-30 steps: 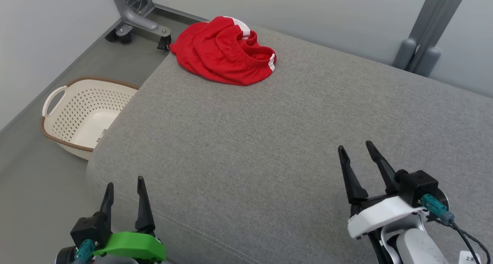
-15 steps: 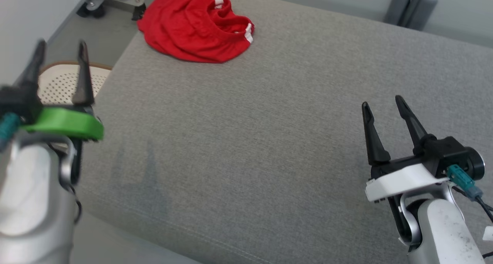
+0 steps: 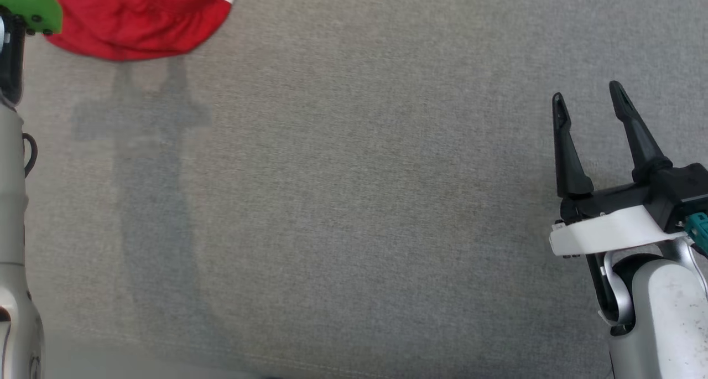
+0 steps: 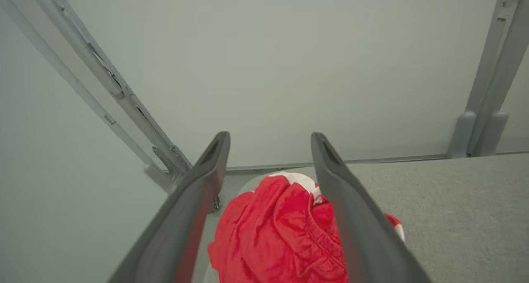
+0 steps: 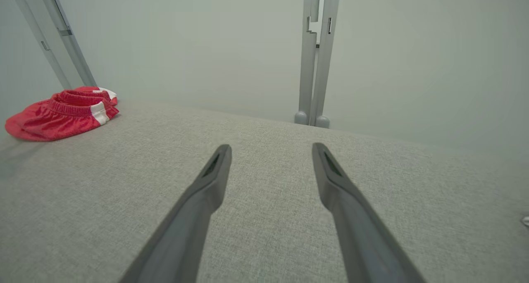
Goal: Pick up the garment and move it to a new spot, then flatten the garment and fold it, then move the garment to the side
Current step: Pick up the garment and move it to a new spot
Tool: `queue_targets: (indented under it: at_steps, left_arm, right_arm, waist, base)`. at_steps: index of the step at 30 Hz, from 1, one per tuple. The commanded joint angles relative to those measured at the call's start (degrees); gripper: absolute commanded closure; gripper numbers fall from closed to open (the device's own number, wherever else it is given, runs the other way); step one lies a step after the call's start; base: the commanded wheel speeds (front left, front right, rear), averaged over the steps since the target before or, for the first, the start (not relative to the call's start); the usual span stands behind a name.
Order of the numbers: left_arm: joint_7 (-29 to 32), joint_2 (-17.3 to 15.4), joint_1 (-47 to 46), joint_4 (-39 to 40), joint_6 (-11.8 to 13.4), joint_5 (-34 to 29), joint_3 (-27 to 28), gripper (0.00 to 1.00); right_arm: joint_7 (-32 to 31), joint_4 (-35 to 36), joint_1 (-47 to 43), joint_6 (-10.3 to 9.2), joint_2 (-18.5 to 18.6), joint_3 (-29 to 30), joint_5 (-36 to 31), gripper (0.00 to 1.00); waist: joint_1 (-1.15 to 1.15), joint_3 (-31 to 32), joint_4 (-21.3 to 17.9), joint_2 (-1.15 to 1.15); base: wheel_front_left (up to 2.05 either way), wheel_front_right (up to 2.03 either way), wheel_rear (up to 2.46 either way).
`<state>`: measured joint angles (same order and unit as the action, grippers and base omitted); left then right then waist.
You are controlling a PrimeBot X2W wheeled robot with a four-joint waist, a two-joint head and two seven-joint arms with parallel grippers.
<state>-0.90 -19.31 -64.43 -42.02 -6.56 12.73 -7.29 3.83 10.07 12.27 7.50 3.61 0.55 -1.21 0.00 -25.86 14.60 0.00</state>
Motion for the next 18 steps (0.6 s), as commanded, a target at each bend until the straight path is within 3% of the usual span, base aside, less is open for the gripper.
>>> queue_targets:
  at_steps: [1, 8, 16, 17, 18]
  left_arm:
    - [1.5, 0.18, -1.22, -2.49, -0.26, 0.25, -0.36, 0.0]
    - [10.23, 0.31, -3.72, -12.21, -0.91, 3.78, -2.49, 0.0]
    - [12.01, -0.08, -4.25, -17.93, -0.91, 6.78, -2.19, 0.03]
    - [12.09, -0.12, -4.21, -18.62, -0.91, 6.84, -2.22, 0.39]
    - [11.8, -0.1, -4.18, -18.96, -0.9, 6.81, -2.37, 0.58]
  right_arm:
    - [-0.09, 0.97, 1.27, -0.01, 0.18, -0.05, -0.17, 0.0]
    - [-0.19, 3.94, 0.79, -0.01, 0.07, 0.35, -0.35, 0.0]
    - [-0.55, 6.13, 1.12, -0.01, -0.04, -0.45, -0.67, 0.0]
    - [-0.61, 6.28, 1.06, -0.01, -0.04, -0.41, -0.66, 0.0]
    - [-0.66, 6.38, 1.02, -0.01, -0.04, -0.37, -0.68, 0.0]
  waist:
    - [0.0, -8.39, -7.5, 0.0]
    - [0.0, -10.44, -8.66, 0.0]
    - [0.0, -10.68, -8.91, 0.0]
    - [0.0, -10.66, -8.88, 0.0]
    - [0.0, -10.61, -8.83, 0.0]
  base:
    - [0.0, 0.0, 0.0]
    - [0.0, 0.0, 0.0]
    - [0.0, 0.0, 0.0]
    - [0.0, 0.0, 0.0]
    - [0.0, 0.0, 0.0]
